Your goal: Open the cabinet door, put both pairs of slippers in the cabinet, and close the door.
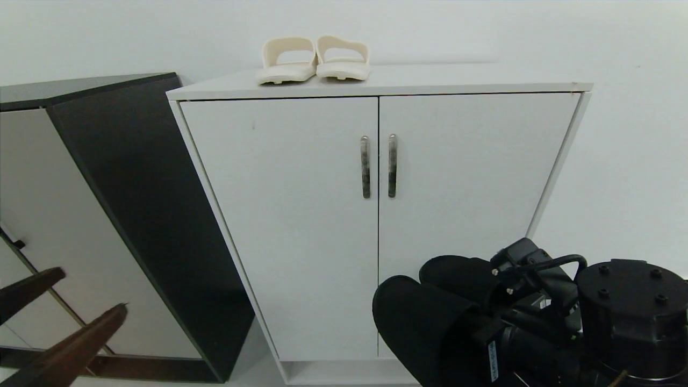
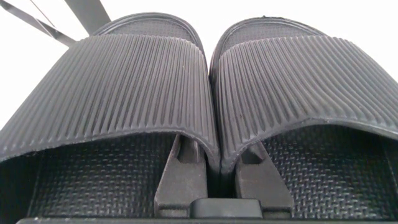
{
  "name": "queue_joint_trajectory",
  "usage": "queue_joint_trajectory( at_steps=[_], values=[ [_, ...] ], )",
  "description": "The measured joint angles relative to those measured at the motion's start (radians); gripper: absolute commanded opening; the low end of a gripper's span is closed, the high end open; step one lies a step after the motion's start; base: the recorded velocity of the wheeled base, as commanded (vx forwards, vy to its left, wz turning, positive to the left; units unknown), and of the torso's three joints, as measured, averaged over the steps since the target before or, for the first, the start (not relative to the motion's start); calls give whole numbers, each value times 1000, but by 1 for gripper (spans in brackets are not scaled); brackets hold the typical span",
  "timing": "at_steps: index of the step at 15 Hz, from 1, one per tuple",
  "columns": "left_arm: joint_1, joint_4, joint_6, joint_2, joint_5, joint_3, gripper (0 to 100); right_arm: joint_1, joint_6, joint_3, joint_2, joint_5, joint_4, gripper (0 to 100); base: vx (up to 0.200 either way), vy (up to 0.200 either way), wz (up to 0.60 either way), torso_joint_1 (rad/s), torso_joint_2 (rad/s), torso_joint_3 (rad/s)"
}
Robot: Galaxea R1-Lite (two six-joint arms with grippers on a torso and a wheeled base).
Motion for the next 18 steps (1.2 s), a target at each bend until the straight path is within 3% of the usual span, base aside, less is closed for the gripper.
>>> queue_joint_trajectory(
  at_steps=[2,5,8,10,12,15,18],
  values=[
    [-154,-40,0,141,11,-63,100,3,0,0,-6,0,0,0,0,0,0,-1,28,21],
    [-428,-94,-17,351,117,-221,100,6,1,1,-13,0,0,0,0,0,0,0,0,0],
    [-581,-141,-33,574,155,-426,100,10,1,8,-14,34,0,0,0,0,0,0,0,0],
    [-620,-153,-72,703,153,-557,100,20,1,17,-16,48,-1,0,0,0,0,0,0,0],
    [-634,-153,-132,809,86,-681,100,33,1,36,-23,97,0,0,0,0,0,0,0,0],
    [-643,-134,-159,914,30,-803,100,42,-6,43,-37,128,-3,0,0,0,0,0,0,0],
    [-635,-130,-208,986,-87,-865,100,48,-20,56,-41,130,-32,0,0,0,0,0,0,0]
  ],
)
